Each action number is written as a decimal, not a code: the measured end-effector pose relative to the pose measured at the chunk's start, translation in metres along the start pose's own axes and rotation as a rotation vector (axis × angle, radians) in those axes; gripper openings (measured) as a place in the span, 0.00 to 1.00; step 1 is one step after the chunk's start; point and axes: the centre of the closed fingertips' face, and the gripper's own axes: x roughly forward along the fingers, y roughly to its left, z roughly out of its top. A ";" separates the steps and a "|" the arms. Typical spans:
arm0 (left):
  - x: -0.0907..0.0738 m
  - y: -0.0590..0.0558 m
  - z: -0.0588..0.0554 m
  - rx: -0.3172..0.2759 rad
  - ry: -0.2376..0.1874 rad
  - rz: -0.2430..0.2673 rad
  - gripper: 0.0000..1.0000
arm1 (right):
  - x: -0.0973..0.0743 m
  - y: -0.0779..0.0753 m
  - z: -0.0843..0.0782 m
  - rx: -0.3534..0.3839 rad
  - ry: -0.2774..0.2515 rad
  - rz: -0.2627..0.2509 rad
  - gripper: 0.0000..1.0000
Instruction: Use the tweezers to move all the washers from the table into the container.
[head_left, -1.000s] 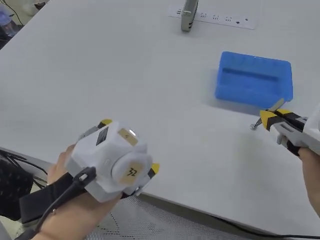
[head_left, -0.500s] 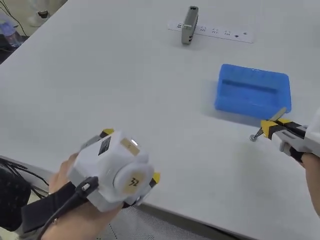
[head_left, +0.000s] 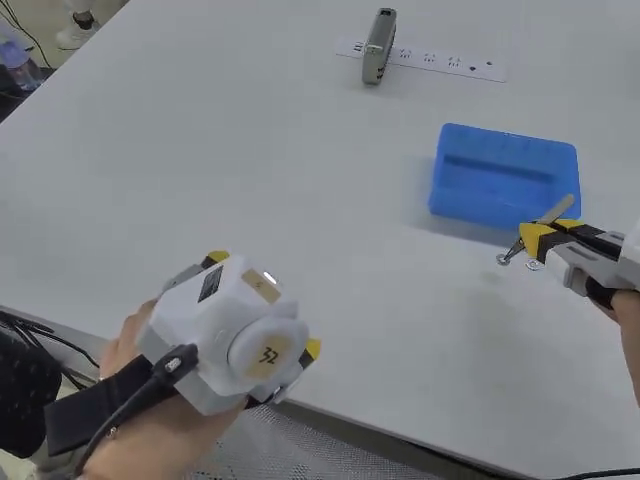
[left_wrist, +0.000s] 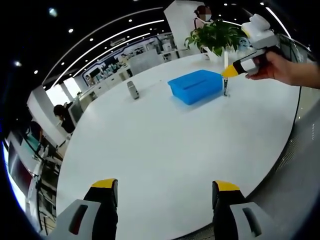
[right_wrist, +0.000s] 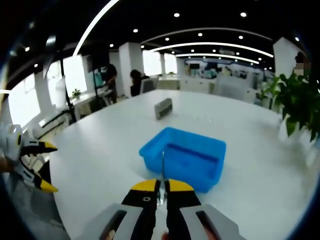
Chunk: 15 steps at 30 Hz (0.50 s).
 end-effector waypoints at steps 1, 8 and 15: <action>0.000 0.000 0.000 0.001 0.002 0.000 0.78 | -0.001 0.000 0.002 -0.001 -0.003 0.002 0.02; 0.000 0.000 0.000 0.006 0.001 0.002 0.77 | -0.005 0.001 0.025 -0.020 -0.041 0.009 0.02; -0.001 0.002 -0.001 0.008 0.008 0.009 0.75 | -0.005 0.002 0.042 -0.026 -0.079 0.018 0.02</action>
